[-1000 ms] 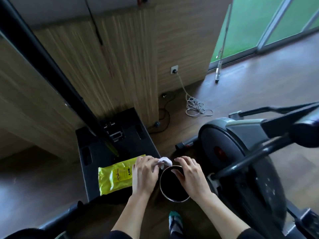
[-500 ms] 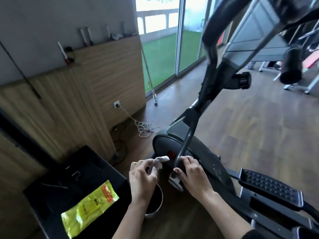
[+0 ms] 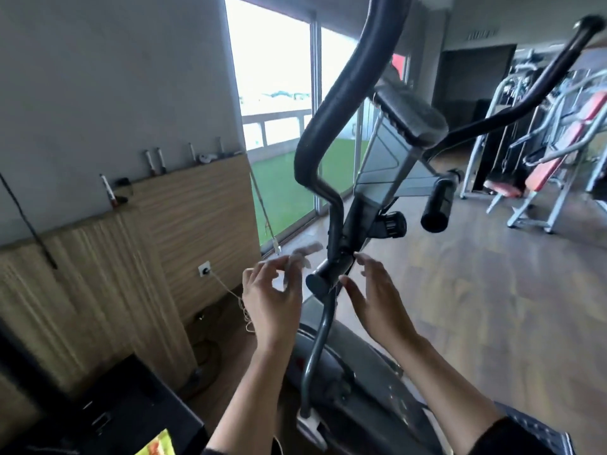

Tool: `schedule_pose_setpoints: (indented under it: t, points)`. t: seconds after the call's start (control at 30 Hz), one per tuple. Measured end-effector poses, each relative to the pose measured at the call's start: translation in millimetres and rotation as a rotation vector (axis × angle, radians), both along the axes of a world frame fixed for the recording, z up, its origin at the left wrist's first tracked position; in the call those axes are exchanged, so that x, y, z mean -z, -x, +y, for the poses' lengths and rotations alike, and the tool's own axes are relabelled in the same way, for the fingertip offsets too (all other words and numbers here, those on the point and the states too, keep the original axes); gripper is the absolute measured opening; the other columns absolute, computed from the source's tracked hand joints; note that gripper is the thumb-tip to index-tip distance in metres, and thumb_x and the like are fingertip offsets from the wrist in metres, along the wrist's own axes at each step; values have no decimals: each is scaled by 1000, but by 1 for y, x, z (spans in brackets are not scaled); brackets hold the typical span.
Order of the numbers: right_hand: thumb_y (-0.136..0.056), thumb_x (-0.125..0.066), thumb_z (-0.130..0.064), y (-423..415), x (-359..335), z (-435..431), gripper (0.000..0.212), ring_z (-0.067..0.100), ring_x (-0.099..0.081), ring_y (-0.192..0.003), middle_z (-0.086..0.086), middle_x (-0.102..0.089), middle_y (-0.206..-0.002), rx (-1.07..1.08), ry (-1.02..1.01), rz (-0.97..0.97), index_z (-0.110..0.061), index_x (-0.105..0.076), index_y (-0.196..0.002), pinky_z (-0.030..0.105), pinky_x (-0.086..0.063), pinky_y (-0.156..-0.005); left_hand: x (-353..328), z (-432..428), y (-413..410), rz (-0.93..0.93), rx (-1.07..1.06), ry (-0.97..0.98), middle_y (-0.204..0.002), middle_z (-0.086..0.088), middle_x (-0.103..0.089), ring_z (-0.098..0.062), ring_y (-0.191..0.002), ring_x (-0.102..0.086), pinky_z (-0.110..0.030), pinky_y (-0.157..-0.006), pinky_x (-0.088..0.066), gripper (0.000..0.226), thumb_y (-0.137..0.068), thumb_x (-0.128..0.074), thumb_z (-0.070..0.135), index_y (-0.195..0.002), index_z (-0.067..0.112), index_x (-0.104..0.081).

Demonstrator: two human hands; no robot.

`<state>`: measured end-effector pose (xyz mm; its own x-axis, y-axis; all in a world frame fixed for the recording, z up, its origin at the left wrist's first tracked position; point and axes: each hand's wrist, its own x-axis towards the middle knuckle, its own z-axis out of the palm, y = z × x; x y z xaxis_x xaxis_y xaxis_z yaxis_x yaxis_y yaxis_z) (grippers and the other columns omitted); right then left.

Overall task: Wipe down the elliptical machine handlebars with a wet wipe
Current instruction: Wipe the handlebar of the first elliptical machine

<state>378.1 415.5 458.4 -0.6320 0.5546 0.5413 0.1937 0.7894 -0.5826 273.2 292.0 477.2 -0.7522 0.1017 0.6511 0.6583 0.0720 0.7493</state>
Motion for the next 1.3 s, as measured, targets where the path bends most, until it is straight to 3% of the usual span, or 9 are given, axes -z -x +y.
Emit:
schedule_pose_setpoints:
  t: [0.27,0.37,0.63,0.77,0.83,0.97,1.13,1.23,1.3]
  points:
    - [-94,-38,-43,9,-116,42,60,21,-49,-125,7,-43,-144,-92,-53,294,-14,-29,-145,20,-37,-92,-112,44,-8,218,-165,-265,-82,9,-66,-12,-74,-49,-24,-65,-37,14,-87,-69,27,-87,13,-72]
    - [-95,-38,-42,14,-153,47,61,18,-50,-121,8,-42,-144,-136,-88,396,-14,-24,-148,20,-36,-91,-142,59,-8,277,-207,-316,-81,5,-68,-13,-72,-49,-14,-69,-34,15,-87,-68,28,-85,13,-72]
    - [-101,-40,-32,37,-206,65,58,12,-56,-108,7,-44,-144,-223,-171,607,-13,-18,-151,5,-39,-86,-187,95,-6,405,-271,-349,-83,4,-69,-22,-72,-56,-5,-71,-29,14,-88,-66,26,-94,14,-72]
    - [-102,-38,-24,43,-221,70,53,9,-50,-122,11,-42,-147,-274,-210,715,-9,-21,-150,2,-34,-92,-190,104,2,519,-240,-259,-83,5,-70,-21,-70,-55,-3,-74,-28,20,-89,-64,15,-107,21,-71]
    - [-103,-36,-24,45,-228,72,51,7,-51,-118,12,-48,-142,-276,-210,747,-10,-23,-150,5,-38,-90,-189,106,3,566,-195,-258,-81,5,-69,-15,-70,-53,-5,-74,-29,22,-87,-64,10,-104,22,-72]
    - [-103,-32,-24,47,-237,77,46,15,-58,-69,14,-63,-91,-279,-194,776,-15,-27,-148,29,-50,-60,-190,108,7,598,-112,-260,-90,11,-64,-3,-80,-42,-16,-69,-38,26,-86,-61,11,-108,20,-72]
    - [-103,-33,-24,51,-244,84,42,24,-63,-77,8,-67,-98,-321,-158,829,-27,-29,-145,48,-51,-69,-193,111,2,529,-2,-309,-94,9,-65,-3,-86,-49,-7,-68,-37,26,-91,-56,30,-106,17,-73]
    - [-104,-34,-21,52,-247,84,43,23,-61,-88,-4,-66,-103,-370,-112,832,-24,-30,-146,49,-49,-78,-207,114,-4,490,-9,-374,-92,17,-65,10,-86,-55,-1,-71,-37,18,-90,-64,24,-94,12,-76]
    - [-104,-34,-21,52,-249,87,43,16,-59,-107,-15,-61,-122,-414,-87,837,-20,-31,-147,44,-48,-89,-219,118,-7,425,35,-414,-92,13,-70,7,-85,-61,-6,-72,-43,13,-86,-69,23,-92,14,-76]
